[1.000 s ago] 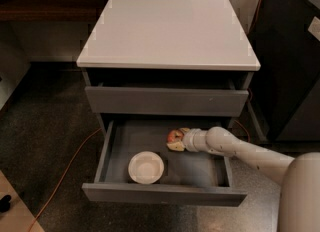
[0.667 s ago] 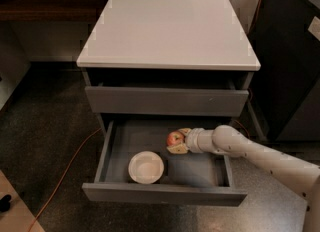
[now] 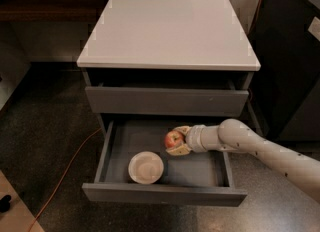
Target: Pick apple from middle drawer and place on counter
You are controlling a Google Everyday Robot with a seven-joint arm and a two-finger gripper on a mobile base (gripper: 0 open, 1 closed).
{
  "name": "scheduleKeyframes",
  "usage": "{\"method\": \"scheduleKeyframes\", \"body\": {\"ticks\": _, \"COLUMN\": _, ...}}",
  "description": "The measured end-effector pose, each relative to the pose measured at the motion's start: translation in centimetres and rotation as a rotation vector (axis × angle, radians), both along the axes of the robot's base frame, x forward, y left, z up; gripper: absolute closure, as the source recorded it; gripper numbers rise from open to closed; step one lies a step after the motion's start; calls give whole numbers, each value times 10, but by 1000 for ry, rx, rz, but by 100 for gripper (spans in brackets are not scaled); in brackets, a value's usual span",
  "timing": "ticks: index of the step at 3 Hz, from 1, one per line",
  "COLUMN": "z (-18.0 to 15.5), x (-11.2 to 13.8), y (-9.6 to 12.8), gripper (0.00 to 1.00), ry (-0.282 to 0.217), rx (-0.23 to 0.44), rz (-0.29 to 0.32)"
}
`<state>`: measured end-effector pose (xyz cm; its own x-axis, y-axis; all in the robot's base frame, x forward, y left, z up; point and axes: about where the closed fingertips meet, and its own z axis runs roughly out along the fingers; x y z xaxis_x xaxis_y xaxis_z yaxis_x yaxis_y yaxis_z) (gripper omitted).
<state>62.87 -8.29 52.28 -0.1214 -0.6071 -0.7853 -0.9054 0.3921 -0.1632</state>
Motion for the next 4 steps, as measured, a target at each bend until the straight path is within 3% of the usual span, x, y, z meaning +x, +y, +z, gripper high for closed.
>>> {"method": "scheduleKeyframes", "body": {"ticks": 2, "z": 68, "x": -27, "y": 10, "gripper": 100, "ry": -108, "rx": -36, "rz": 147}}
{"method": "scheduleKeyframes", "body": {"ticks": 4, "z": 125, "x": -41, "y": 13, "gripper": 100, "ry": -198, "rx": -116, "rz": 204}}
